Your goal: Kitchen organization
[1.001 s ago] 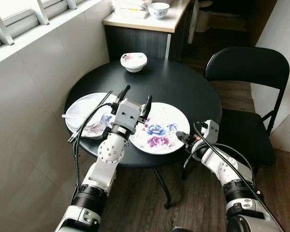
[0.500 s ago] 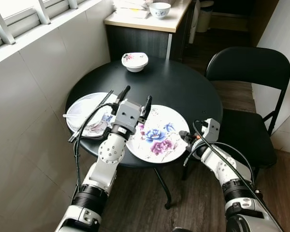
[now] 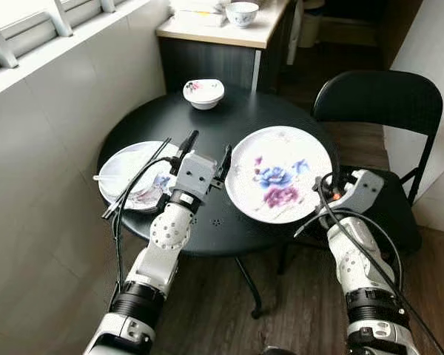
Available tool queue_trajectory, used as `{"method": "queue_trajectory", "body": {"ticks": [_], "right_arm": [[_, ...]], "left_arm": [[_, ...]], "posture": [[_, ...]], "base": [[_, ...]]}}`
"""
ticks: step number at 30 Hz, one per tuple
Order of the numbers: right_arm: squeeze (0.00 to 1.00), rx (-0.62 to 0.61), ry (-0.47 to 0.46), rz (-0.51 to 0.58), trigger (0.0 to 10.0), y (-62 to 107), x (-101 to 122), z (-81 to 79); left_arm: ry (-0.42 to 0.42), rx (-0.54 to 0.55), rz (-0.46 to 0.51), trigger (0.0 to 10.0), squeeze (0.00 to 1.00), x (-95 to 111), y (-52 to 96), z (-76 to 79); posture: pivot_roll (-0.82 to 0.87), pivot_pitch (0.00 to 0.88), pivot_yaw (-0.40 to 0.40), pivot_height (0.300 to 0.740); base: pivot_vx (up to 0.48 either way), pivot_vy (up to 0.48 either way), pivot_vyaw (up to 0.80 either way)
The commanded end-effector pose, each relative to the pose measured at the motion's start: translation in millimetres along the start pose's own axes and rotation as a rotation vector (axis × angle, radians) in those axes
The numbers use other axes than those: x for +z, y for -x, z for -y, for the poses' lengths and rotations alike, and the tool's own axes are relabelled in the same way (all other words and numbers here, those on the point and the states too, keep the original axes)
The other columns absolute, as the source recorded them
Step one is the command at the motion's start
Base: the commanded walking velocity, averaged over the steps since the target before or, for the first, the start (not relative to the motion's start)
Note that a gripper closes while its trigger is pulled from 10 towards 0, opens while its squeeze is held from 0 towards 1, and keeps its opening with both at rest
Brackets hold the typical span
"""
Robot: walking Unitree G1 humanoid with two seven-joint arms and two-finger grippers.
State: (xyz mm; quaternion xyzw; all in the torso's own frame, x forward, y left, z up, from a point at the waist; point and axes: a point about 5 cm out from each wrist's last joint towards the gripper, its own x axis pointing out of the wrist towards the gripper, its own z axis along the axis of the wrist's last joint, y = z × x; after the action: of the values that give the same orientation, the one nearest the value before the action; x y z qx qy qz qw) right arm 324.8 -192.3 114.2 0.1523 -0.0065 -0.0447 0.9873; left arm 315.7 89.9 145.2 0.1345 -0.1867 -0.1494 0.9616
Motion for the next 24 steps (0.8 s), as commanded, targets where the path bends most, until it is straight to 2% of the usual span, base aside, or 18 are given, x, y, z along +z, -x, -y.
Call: {"method": "queue_trajectory", "body": {"ticks": [1,3,5,6,7,11,18,24], "right_arm": [[0.0,0.037,0.108,0.149,0.0,-1.4,23.9,-10.7],[0.0,0.062,0.206,0.244,0.0,0.2,36.4,-17.2],[0.0,0.063,0.221,0.261,0.0,0.7,37.6,-18.1],[0.0,0.069,0.26,0.291,0.0,1.7,41.3,-19.9],[0.0,0.09,0.351,0.369,0.0,5.2,50.0,-25.9],[0.0,0.122,0.45,0.462,0.0,10.1,55.8,-34.8],[0.0,0.131,0.467,0.48,0.0,11.1,52.7,-38.7],[0.0,0.142,0.487,0.513,0.0,11.4,55.5,-43.2]], "left_arm": [[-0.009,0.005,-0.001,10.0,0.0,0.7,-2.4,-3.0],[-0.01,0.014,-0.002,10.0,0.0,0.6,-1.6,-4.9],[-0.01,0.016,-0.003,10.0,0.0,0.5,-1.5,-5.2],[-0.005,0.023,-0.005,10.0,0.0,0.7,-1.0,-6.6],[0.024,0.051,-0.015,10.0,0.0,1.3,0.0,-12.1],[0.019,0.069,-0.029,10.0,0.0,-0.5,5.8,-20.5],[0.04,0.111,-0.07,10.0,0.0,-4.6,12.3,-30.9],[0.051,0.106,-0.081,10.0,0.0,-4.8,11.9,-29.1]], "posture": [[-0.12,0.0,0.013,0.74],[-0.12,0.0,0.013,0.74],[-0.12,0.0,0.013,0.74],[-0.12,0.0,0.011,0.74],[-0.12,0.0,0.011,0.74],[-0.11,0.0,0.009,0.74],[-0.1,0.0,0.009,0.74],[-0.1,0.0,0.008,0.74]], "base": [[0.0,0.0,0.0],[0.0,0.0,0.0],[0.0,0.0,0.0],[0.0,0.0,0.54],[0.0,0.0,0.8],[0.0,0.0,0.8],[0.0,0.0,0.8],[0.0,0.0,0.8]]}}
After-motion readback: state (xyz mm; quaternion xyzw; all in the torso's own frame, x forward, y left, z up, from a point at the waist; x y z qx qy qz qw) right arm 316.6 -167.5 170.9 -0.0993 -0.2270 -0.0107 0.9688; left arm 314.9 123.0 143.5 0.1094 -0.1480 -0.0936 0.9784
